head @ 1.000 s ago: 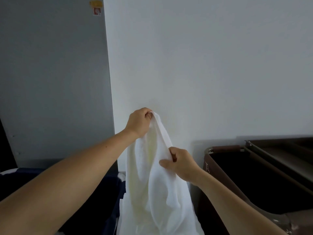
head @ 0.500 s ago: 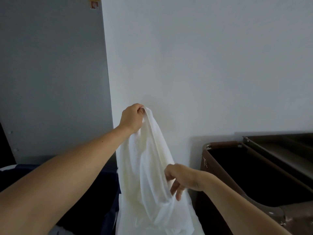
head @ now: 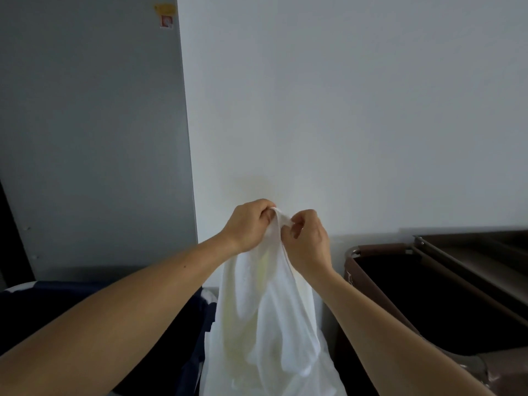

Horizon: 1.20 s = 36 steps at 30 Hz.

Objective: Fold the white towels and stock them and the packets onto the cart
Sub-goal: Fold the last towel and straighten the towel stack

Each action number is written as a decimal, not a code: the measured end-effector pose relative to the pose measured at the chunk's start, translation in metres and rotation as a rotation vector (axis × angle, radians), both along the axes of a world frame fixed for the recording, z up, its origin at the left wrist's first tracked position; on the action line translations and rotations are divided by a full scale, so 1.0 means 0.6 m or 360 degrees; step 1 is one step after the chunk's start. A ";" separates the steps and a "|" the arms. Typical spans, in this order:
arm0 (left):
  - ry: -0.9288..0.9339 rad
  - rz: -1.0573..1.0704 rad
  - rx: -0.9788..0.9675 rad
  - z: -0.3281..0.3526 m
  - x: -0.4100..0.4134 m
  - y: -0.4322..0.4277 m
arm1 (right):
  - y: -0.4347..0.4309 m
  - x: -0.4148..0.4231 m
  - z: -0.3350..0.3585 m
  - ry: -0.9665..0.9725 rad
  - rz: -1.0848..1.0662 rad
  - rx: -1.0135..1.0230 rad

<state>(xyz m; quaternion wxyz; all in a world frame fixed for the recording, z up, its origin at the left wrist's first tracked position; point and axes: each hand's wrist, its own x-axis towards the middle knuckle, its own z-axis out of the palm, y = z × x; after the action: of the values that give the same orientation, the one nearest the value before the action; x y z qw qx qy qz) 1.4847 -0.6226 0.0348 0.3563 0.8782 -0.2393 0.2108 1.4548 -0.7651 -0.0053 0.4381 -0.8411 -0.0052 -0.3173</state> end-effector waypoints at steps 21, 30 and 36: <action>0.0177 -0.0103 0.0396 -0.035 -0.005 -0.017 | -0.028 0.008 0.023 0.0655 -0.0067 -0.0727; 0.0001 0.0223 0.0326 0.011 0.032 0.006 | -0.082 0.006 0.029 0.0965 -0.0212 -0.0675; 0.0008 0.0577 0.0177 0.017 0.079 0.053 | -0.148 0.012 -0.022 0.1050 -0.0148 -0.0263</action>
<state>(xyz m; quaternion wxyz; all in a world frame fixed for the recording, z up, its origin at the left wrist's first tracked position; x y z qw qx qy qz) 1.5323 -0.5909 0.0448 0.2640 0.9258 -0.0874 0.2559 1.4622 -0.8538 -0.0186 0.3315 -0.9304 0.1495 -0.0463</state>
